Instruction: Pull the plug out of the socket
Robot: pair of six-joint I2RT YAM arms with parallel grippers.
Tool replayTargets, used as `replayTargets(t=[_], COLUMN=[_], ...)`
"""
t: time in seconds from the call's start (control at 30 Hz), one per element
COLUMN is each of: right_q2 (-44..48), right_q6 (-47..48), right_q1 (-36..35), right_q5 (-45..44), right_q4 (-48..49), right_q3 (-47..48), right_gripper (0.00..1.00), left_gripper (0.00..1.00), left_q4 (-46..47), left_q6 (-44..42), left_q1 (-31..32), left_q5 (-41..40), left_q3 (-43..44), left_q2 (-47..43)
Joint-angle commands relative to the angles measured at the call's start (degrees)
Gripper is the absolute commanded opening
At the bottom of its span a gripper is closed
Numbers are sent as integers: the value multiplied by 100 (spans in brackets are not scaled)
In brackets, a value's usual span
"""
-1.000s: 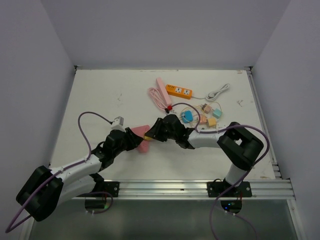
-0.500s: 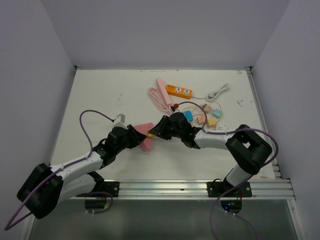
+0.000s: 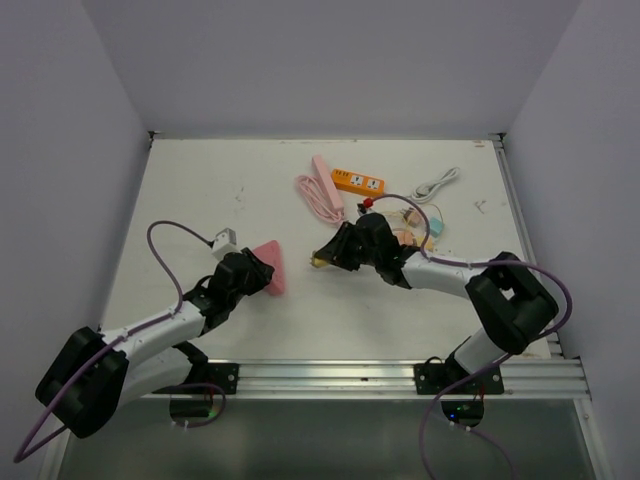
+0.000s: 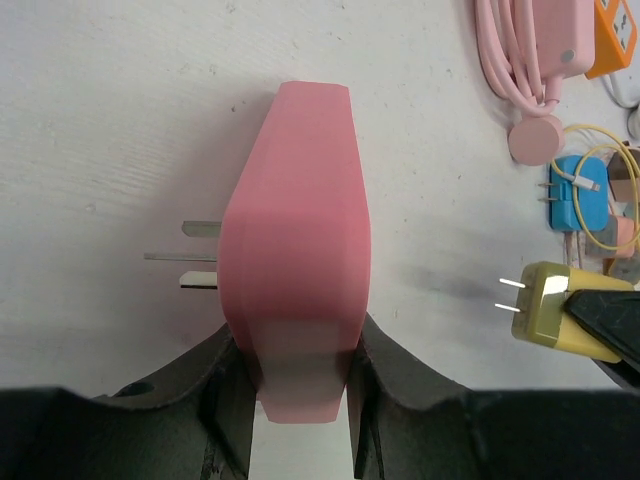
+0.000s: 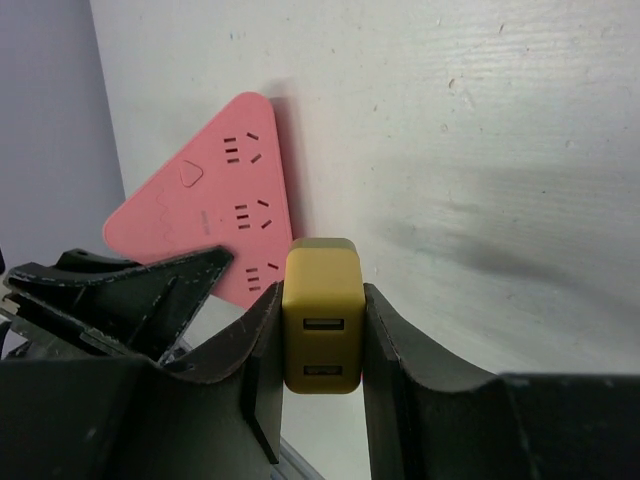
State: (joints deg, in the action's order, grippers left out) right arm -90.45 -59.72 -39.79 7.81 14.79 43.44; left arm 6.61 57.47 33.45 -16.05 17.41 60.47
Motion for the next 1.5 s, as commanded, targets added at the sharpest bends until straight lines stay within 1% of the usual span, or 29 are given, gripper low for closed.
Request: replayTargets(t=[0.0, 0.1, 0.2, 0.27, 0.33, 0.47, 0.5, 0.57, 0.7, 0.83, 0.93, 1.0, 1.13, 1.17, 1.23, 1.27, 1.3, 1.4, 1.47], right_q2=[361, 774, 1310, 1625, 1811, 2172, 2259, 2278, 2147, 1770, 1628, 1566, 1706, 1759, 1952, 2022, 2171, 2426, 2725], right_q6=[259, 522, 856, 1006, 1024, 1103, 1138, 1173, 1191, 1200, 1200, 1209, 1357, 1393, 1481, 1516, 1551, 1666, 1762], right_q1=[68, 252, 489, 725, 937, 1578, 1667, 1903, 2037, 2054, 2081, 2116, 2151, 2151, 2151, 2151, 2151, 2151, 2151], right_q5=[255, 177, -25, -96, -52, 132, 167, 343, 581, 520, 327, 195, 27, -8, -148, -192, -271, -350, -412], right_q4=[-134, -344, -931, -1091, -1136, -969, -934, -759, -275, 59, 112, 60, -282, -388, -694, -844, -1159, -1609, -2048], right_q3=[86, 51, -20, -177, -501, -1135, -1240, -1531, -1856, -1953, -1962, -1971, -1866, -1839, -1761, -1717, -1612, -1453, -1260], right_gripper=[0, 0, 0, 0, 0, 0, 0, 0, 0, 0, 0, 5, 29, 40, 53, 63, 68, 78, 82], left_gripper=[0, 0, 0, 0, 0, 0, 0, 0, 0, 0, 0, 0, 0, 0, 0, 0, 0, 0, 0], left_q4=[-969, -951, -908, -872, -793, -758, -540, -486, -319, -257, -213, -204, -178, -169, -143, -134, -116, -81, -81], left_q6=[-184, -210, -219, -237, -263, -342, -359, -404, -447, -491, -509, -509, -518, -518, -518, -509, -500, -500, -500], left_q1=[-32, -32, -32, -32, -40, -32, -40, -32, -32, -32, -32, -32, -32, -32, -32, -32, -32, -40, -32], left_q5=[-364, -320, -293, -258, -188, -74, -47, -21, 58, 137, 181, 208, 234, 234, 252, 252, 261, 305, 322], left_q3=[-97, -106, -124, -115, -115, -124, -141, -168, -229, -229, -238, -238, -247, -247, -247, -247, -247, -247, -256], left_q2=[44, 18, -9, -9, 18, 18, 9, -44, -123, -105, -114, -114, -105, -105, -70, -61, -35, -9, -9])
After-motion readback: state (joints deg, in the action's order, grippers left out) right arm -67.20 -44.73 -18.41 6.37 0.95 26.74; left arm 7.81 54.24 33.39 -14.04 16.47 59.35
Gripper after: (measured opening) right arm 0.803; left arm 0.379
